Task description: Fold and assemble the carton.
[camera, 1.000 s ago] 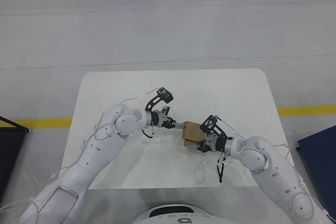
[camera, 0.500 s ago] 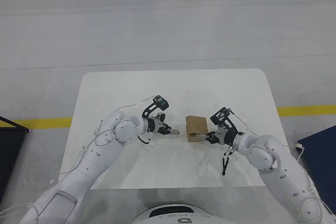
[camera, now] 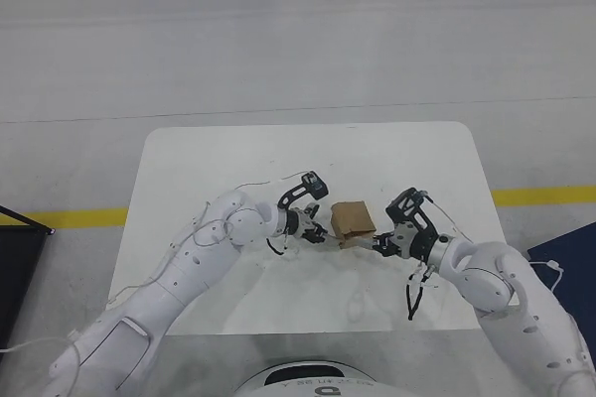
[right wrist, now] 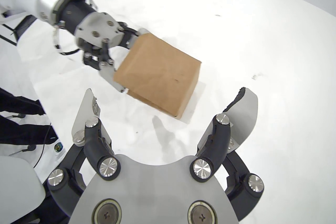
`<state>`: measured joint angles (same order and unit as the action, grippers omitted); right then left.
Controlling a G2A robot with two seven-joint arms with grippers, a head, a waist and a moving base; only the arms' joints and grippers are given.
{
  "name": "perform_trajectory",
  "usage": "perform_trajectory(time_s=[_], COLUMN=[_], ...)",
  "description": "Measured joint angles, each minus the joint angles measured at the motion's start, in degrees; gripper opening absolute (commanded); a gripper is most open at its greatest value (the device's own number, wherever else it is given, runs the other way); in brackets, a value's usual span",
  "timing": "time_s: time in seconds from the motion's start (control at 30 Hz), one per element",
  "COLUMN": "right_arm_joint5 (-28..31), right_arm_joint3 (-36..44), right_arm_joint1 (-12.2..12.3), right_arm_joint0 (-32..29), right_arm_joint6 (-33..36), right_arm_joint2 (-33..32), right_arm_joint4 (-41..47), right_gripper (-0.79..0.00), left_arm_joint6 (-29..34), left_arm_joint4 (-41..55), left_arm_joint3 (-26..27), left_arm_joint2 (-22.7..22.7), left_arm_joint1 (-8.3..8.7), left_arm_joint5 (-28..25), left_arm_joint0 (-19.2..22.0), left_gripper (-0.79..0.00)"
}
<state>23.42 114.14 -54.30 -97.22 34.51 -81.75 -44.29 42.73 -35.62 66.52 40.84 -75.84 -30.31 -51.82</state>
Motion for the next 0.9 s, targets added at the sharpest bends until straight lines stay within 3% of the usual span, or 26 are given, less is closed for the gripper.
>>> perform_trajectory(time_s=[0.23,0.4,0.5,0.63,0.8,0.9], right_arm_joint5=[-0.52,-3.23,-5.66,-8.53,-10.68,-10.84], right_arm_joint3=[3.4,4.17,4.0,3.29,1.92,0.85], right_arm_joint1=[0.07,-0.27,-0.58,-0.95,-1.37,-1.6], right_arm_joint0=[-1.52,-0.64,0.46,2.16,4.69,6.34], right_arm_joint6=[-0.03,-1.09,-1.65,-1.65,-0.01,0.92], right_arm_joint2=[0.2,2.24,4.08,6.44,9.5,10.93], right_arm_joint4=[-2.41,-4.44,-6.7,-10.31,-15.44,-17.44], right_gripper=[0.0,-0.132,-0.148,-0.126,-0.083,-0.117], left_arm_joint6=[-3.57,-5.65,-7.06,-7.32,-7.25,-7.26], left_arm_joint4=[-0.31,0.51,-0.16,-2.11,-2.12,-2.11], left_arm_joint3=[-4.39,-6.17,-6.78,-4.55,-4.59,-4.59], left_arm_joint2=[-4.7,-6.68,-5.59,-2.53,-2.65,-2.65], left_arm_joint1=[-2.86,-4.44,-4.16,-2.55,-2.54,-2.54], left_arm_joint5=[2.48,1.74,1.57,0.91,0.92,0.92], left_arm_joint0=[2.94,4.23,4.31,2.94,2.92,2.92], left_gripper=[0.0,0.0,0.0,0.0,0.0,0.0])
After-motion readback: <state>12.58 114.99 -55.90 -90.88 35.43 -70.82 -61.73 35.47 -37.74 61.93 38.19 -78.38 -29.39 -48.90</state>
